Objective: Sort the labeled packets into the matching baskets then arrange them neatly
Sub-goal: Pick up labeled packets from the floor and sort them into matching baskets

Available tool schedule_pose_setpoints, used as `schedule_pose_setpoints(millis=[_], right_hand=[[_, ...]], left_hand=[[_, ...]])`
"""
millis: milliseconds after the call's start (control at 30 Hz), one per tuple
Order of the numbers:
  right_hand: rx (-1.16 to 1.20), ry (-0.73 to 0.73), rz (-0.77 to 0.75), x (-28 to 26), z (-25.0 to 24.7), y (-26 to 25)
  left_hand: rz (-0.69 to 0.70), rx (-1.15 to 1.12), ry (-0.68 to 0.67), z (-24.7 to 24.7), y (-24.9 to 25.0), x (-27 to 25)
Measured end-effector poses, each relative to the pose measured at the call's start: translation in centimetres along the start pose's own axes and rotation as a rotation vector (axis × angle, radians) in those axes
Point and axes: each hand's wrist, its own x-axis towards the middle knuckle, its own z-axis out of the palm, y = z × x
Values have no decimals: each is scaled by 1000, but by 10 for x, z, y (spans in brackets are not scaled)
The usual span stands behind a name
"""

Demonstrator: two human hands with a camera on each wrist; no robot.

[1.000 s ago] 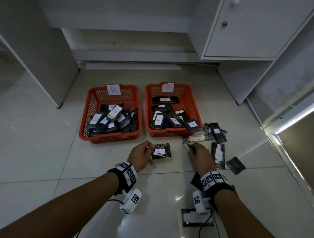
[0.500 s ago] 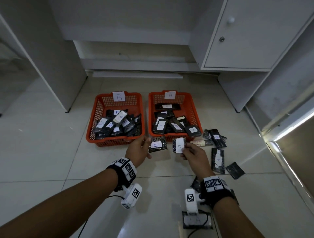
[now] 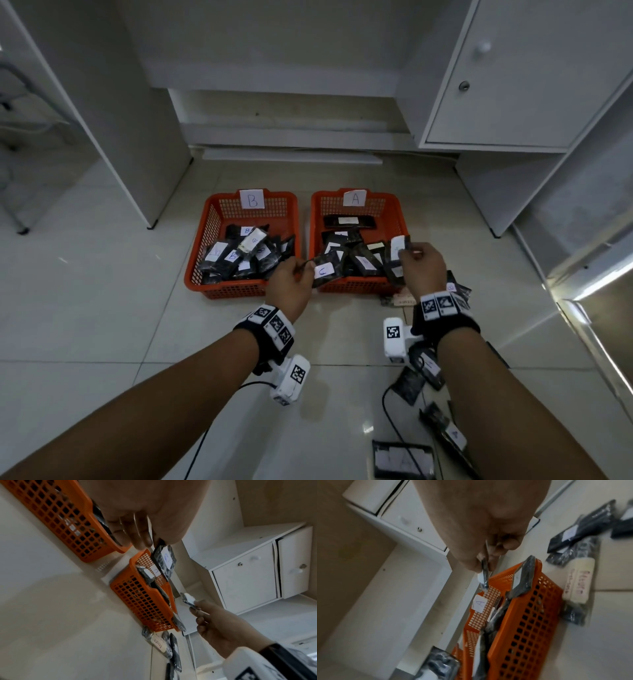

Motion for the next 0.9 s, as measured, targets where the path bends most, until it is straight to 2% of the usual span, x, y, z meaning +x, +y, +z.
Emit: schedule_pose_setpoints(millis=[67,167,267,467,633,800,833,900], right_hand=[[-102,-32,-11,13,3,4],[-364,-128,-123,25,10,15],[-556,-156,-191,26,15,24],[-492,32,-215,6,8,42],[-309,-30,-192,-2,0,55],[-242,183,-222,-22,-11,66],[-283,178,-191,-23,-12,74],[-443,48,-63,-24,-11,92]], left_hand=[[-4,16,12,12,5,8],[-26,-35,4,28,15,18],[-21,36,30,42,20,27],[-76,135,66,53,18,39],[32,206,36,48,5,34],[99,153,30,39,1,13],[130,151,9,35,4,6],[182,152,-35,29,6,-6]])
